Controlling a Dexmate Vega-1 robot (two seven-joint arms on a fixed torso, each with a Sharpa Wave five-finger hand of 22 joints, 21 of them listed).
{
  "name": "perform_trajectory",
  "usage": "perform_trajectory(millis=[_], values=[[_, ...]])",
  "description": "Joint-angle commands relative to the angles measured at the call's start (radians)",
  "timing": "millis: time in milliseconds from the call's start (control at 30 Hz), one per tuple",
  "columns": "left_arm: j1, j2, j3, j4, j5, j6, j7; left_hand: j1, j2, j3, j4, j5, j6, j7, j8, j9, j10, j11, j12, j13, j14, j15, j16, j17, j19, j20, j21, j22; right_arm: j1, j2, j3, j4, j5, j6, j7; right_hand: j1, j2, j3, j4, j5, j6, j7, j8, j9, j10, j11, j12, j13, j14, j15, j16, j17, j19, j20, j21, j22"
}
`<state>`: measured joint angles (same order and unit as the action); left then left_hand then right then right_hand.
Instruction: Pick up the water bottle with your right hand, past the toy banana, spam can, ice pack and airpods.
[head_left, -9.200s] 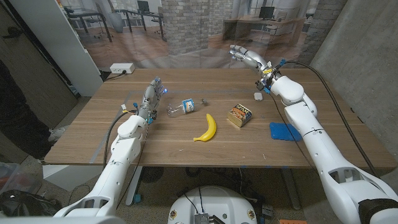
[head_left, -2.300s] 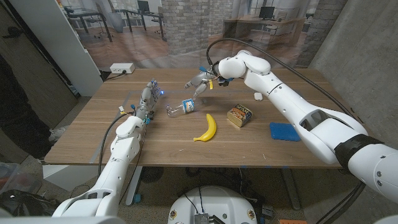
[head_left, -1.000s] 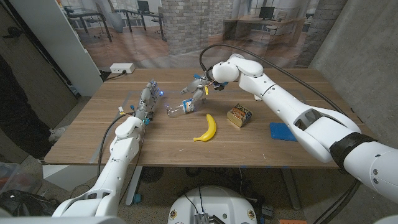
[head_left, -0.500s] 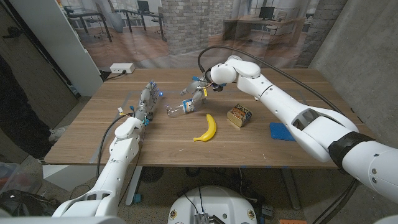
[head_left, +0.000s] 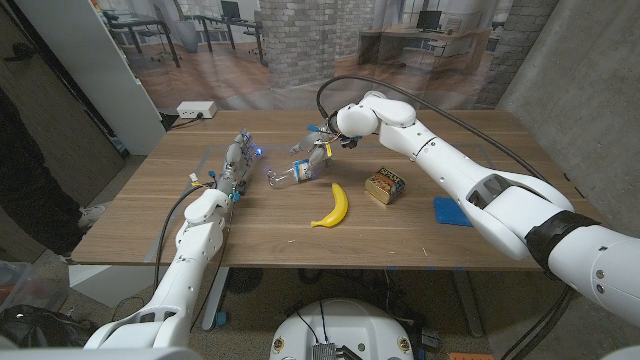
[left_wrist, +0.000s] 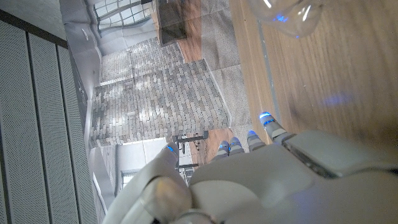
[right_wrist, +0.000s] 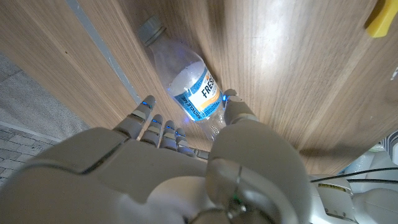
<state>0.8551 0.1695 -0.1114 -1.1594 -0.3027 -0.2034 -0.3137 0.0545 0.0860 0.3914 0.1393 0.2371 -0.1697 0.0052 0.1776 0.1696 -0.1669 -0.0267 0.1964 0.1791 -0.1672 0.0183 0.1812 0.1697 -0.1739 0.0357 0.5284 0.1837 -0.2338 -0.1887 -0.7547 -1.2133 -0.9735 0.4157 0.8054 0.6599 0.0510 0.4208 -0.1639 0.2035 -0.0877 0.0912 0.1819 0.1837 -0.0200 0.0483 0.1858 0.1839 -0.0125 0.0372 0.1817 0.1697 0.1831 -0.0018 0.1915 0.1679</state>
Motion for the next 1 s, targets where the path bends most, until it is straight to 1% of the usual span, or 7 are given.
perform_trajectory(millis=[33,433,767,1000], values=[[0.002,-0.001,-0.002,0.001,-0.001,0.003,0.002,-0.006,0.022,-0.004,0.000,0.007,-0.085,0.002,0.003,0.002,-0.089,-0.003,0.004,0.006,-0.125,0.002,0.003,0.006,-0.108,0.010,-0.006,0.005,0.006,0.011,-0.012,0.024,-0.008,0.002,-0.006,0.005,-0.009,-0.006,0.001,0.008,0.001,-0.008,0.011,0.006,-0.002,-0.001,0.004,0.002,0.001,-0.003,0.003,0.005,0.004,-0.003,0.002,0.003],[0.001,0.000,-0.005,0.005,-0.001,0.003,0.000,-0.007,0.022,-0.005,0.000,0.007,-0.085,0.002,0.003,0.002,-0.090,-0.003,0.004,0.006,-0.125,0.000,0.003,0.006,-0.106,0.009,-0.008,0.005,0.018,0.026,-0.026,0.054,-0.016,0.008,-0.017,0.011,-0.014,-0.013,0.003,0.013,0.002,-0.012,0.011,0.005,-0.002,-0.002,0.004,0.002,0.002,-0.004,0.004,0.005,0.006,-0.004,0.003,0.003],[-0.007,0.000,-0.007,0.017,-0.001,0.001,-0.005,-0.007,0.022,-0.006,0.000,0.007,-0.085,0.002,0.003,0.002,-0.089,0.000,0.005,0.006,-0.126,0.001,0.003,0.006,-0.105,0.010,-0.010,0.005,0.028,0.036,-0.039,0.075,-0.027,0.009,-0.023,0.007,-0.020,-0.025,0.010,0.016,0.003,-0.012,0.012,0.006,-0.001,-0.002,0.005,0.003,0.000,-0.003,0.004,0.006,0.005,-0.003,0.002,0.003],[-0.013,0.000,-0.008,0.027,0.000,0.000,-0.010,-0.007,0.022,-0.006,0.000,0.007,-0.085,0.002,0.003,0.002,-0.089,-0.002,0.005,0.006,-0.126,0.002,0.003,0.006,-0.105,0.010,-0.011,0.005,0.032,0.043,-0.043,0.086,-0.030,0.008,-0.029,0.002,-0.022,-0.033,0.016,0.018,0.003,-0.012,0.012,0.006,-0.002,0.000,0.005,0.003,0.000,-0.003,0.004,0.006,0.005,-0.003,0.002,0.004]])
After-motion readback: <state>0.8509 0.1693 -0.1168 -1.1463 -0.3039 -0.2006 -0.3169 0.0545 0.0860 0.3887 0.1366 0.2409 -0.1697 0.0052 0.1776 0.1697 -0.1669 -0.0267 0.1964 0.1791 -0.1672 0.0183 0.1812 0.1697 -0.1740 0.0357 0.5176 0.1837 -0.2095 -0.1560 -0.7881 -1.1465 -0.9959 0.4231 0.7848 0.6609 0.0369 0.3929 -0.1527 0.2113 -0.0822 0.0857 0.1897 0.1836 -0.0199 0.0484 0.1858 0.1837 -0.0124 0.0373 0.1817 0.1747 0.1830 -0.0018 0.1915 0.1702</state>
